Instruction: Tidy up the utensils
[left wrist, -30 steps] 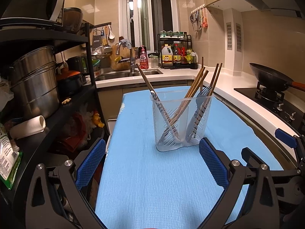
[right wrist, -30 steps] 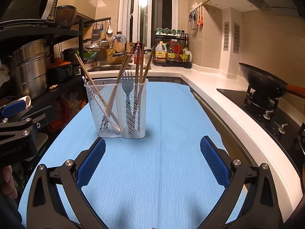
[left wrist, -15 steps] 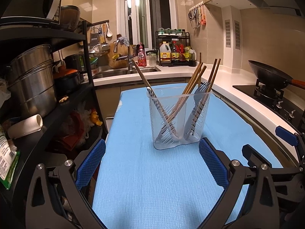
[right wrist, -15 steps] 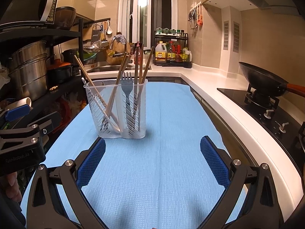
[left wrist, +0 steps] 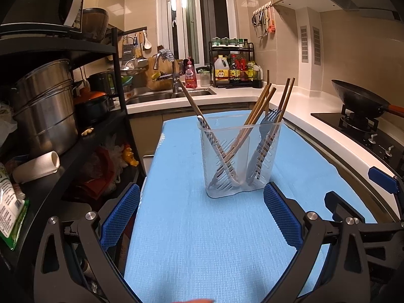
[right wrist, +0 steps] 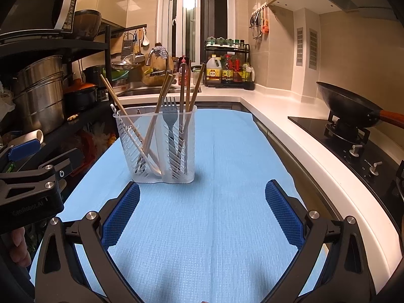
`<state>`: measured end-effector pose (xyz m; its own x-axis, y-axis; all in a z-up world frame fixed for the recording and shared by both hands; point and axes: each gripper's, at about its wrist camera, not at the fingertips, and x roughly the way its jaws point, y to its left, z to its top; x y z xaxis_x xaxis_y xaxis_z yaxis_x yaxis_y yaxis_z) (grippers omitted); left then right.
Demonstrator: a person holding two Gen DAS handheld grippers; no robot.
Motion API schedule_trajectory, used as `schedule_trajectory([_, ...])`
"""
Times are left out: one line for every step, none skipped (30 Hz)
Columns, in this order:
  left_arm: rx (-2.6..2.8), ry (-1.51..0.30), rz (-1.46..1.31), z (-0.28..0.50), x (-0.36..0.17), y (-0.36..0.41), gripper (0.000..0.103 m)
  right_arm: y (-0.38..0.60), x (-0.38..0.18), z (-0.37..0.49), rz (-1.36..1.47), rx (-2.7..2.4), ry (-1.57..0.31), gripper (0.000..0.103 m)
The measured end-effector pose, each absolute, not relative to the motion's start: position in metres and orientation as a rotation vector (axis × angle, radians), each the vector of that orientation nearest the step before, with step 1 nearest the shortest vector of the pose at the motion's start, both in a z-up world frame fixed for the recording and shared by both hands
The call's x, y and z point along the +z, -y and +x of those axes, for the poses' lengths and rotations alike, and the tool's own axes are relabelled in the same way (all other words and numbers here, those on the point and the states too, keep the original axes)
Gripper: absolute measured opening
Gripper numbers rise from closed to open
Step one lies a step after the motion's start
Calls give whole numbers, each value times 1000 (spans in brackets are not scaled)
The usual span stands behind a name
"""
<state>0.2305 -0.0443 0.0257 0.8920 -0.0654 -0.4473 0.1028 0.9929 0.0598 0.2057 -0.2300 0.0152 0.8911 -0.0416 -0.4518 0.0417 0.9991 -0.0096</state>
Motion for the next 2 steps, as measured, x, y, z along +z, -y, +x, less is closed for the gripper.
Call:
schedule_trajectory([-89,-464,81,230,26,44,95,230,15,206,1,-43,-471,98])
schedule_trajectory([-87,-467,80,230,26,43,95,230,15,205,2,-43,-472,98])
